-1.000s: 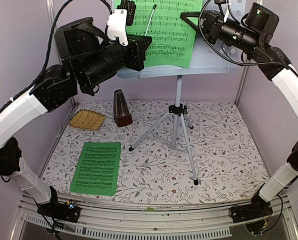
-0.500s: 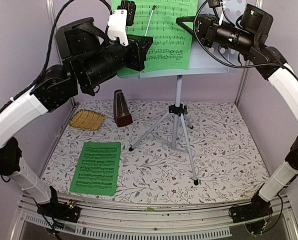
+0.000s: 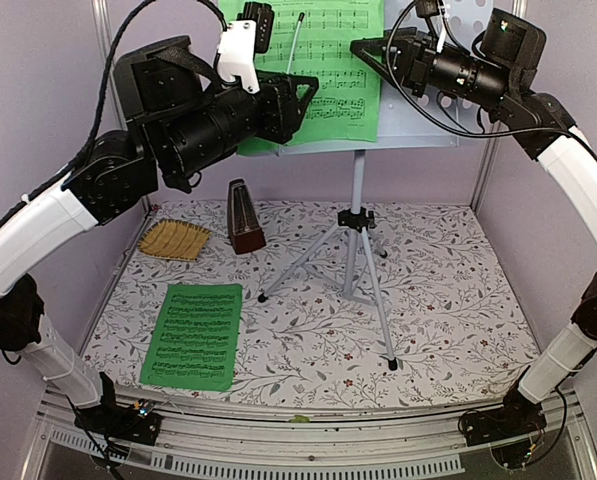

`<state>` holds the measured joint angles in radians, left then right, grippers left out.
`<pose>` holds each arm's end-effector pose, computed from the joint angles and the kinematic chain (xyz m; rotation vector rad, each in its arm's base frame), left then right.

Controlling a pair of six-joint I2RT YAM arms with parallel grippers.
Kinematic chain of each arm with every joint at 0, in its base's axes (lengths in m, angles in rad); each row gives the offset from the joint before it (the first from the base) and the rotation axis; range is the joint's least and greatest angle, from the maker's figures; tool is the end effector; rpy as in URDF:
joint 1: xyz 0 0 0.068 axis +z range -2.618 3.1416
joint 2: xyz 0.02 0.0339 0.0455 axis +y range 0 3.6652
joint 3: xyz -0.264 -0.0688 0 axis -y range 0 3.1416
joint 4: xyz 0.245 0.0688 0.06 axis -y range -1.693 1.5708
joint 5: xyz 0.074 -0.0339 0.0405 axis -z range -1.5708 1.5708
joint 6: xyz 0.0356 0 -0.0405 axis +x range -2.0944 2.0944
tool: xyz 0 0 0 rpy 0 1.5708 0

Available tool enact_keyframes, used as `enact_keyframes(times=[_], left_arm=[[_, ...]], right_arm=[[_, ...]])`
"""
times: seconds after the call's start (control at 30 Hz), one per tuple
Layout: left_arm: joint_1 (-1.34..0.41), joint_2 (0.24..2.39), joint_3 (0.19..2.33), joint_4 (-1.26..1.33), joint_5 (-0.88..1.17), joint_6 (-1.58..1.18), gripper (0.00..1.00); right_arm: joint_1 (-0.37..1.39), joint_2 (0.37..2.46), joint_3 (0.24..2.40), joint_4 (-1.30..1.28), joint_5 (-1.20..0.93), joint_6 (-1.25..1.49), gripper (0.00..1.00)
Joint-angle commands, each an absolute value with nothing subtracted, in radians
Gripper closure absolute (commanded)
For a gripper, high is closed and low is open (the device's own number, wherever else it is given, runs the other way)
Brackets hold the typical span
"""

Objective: Set up the instrument practice props

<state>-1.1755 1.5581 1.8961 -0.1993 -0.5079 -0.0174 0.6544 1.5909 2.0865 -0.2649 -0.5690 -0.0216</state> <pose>0.1438 -0.2997 0.5299 0.4217 1.4174 -0.6105 0.2371 0.2061 0.5705 -0.9166 1.1071 0.9042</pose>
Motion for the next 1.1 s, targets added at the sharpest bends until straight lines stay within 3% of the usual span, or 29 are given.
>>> enact_keyframes(times=[0.0, 0.37, 0.63, 1.07], left_arm=[[-1.190, 1.534, 1.875, -0.180, -0.495, -0.031, 0.59], [-1.190, 1.466, 1.811, -0.152, -0.439, -0.071, 0.40], [-1.190, 1.352, 1.701, -0.161, -0.332, -0.128, 0.24], [-1.164, 1.065, 1.379, -0.134, -0.380, -0.274, 0.17]], right_arm=[[0.658, 1.540, 2.088, -0.280, -0.511, -0.028, 0.55], [0.658, 1.422, 1.927, -0.211, -0.461, -0.005, 0.45], [0.658, 1.312, 1.747, -0.131, -0.455, 0.062, 0.31], [0.680, 1.165, 1.474, -0.092, -0.472, 0.173, 0.22]])
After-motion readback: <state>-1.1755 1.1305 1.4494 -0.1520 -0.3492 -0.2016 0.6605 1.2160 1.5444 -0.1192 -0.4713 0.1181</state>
